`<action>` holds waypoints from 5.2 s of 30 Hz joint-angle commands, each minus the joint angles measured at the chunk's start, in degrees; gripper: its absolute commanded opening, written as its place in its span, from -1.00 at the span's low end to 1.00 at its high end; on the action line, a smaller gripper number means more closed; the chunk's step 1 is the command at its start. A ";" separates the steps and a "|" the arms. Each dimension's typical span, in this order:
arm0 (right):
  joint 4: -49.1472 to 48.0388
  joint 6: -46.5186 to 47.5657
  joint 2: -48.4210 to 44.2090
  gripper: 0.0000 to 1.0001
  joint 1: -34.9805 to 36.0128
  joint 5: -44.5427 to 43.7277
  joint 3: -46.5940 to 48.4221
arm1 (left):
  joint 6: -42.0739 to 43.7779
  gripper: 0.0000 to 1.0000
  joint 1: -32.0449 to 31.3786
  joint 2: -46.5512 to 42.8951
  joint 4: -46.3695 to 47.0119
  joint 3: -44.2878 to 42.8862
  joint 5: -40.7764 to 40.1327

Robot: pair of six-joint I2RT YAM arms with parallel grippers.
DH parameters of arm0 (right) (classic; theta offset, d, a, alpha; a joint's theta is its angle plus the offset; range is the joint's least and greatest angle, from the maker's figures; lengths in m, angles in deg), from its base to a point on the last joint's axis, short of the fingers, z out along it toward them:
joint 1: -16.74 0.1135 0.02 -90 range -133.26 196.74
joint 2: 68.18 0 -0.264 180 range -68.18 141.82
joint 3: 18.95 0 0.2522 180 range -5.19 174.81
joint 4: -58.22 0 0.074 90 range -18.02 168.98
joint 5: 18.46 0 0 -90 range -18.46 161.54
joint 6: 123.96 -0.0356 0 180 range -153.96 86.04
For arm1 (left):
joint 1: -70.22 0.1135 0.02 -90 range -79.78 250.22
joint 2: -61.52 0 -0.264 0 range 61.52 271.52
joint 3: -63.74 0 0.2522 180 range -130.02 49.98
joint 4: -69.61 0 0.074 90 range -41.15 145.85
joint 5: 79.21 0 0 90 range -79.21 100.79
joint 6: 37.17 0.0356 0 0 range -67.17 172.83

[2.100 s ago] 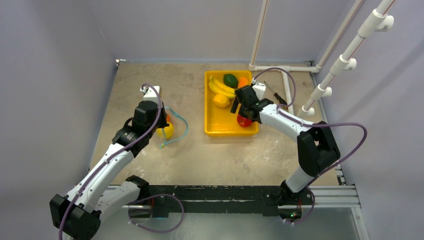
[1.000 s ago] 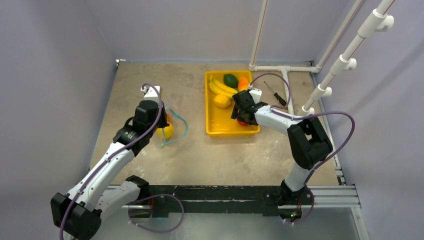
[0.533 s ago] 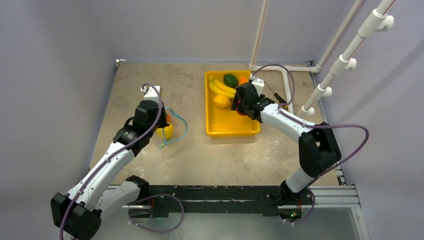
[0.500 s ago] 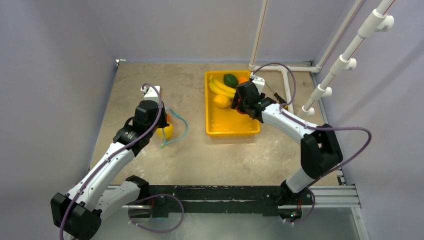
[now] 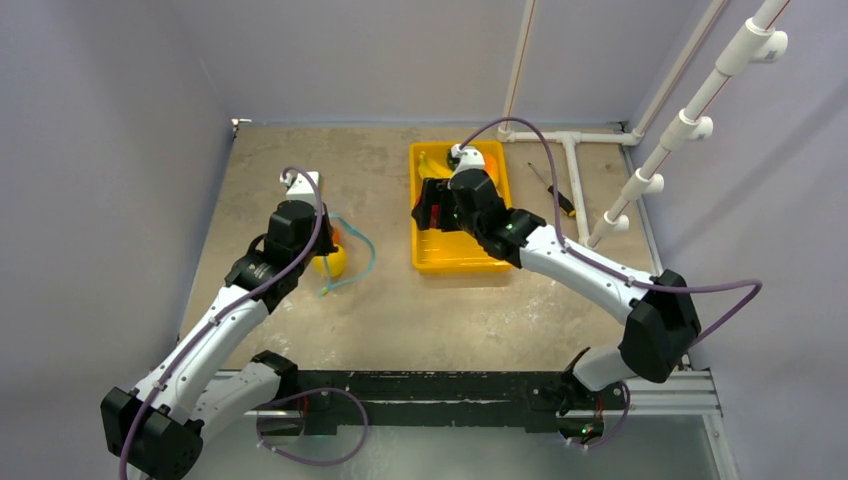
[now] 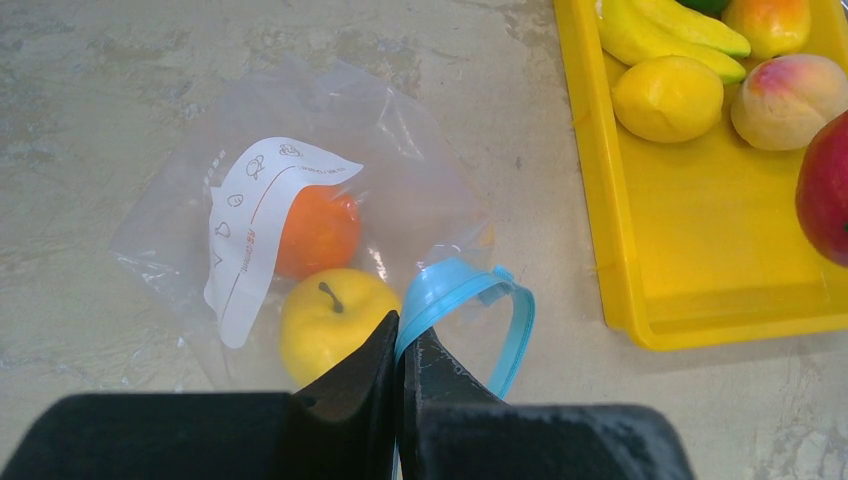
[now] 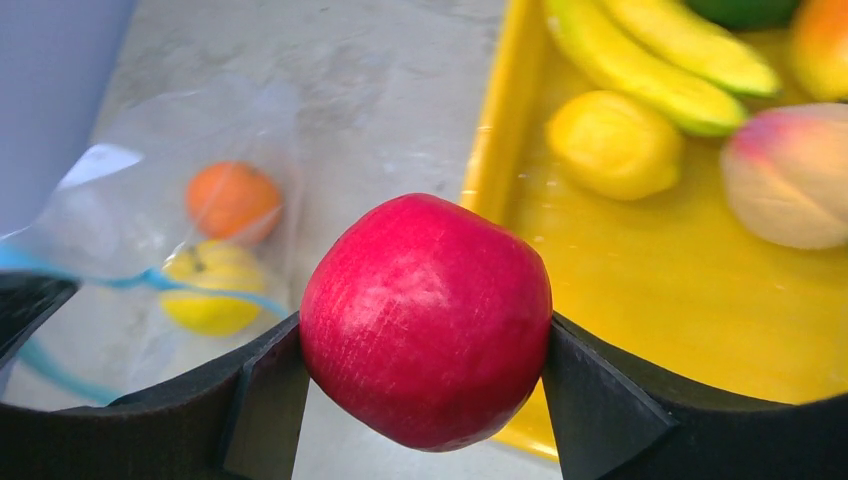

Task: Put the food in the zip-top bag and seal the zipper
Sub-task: Pick up the fake fruit from the bin, then place the fake fruit in the zipper food storage bag, then adjust the zipper food storage bag at the center of the board.

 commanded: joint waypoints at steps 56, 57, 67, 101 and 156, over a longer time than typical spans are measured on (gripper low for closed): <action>-18.30 5.26 27.22 0.70 16.59 7.80 16.26 | 0.74 -1.00 0.43 -0.47 2.09 -0.68 0.77; -18.10 5.25 26.79 0.78 16.55 7.63 16.17 | 0.64 -1.00 0.43 -0.52 2.09 -0.73 0.68; -15.99 2.93 21.88 0.97 16.54 5.80 13.45 | 0.57 -1.00 0.43 -0.56 1.87 -0.60 0.46; -14.00 -6.85 21.33 0.42 11.91 2.96 8.37 | 0.49 -1.00 0.43 -0.13 1.78 -0.50 0.20; -17.66 -1.72 11.57 -1.00 9.56 9.15 7.84 | 1.28 -1.00 0.43 -3.34 -5.75 -9.93 -2.58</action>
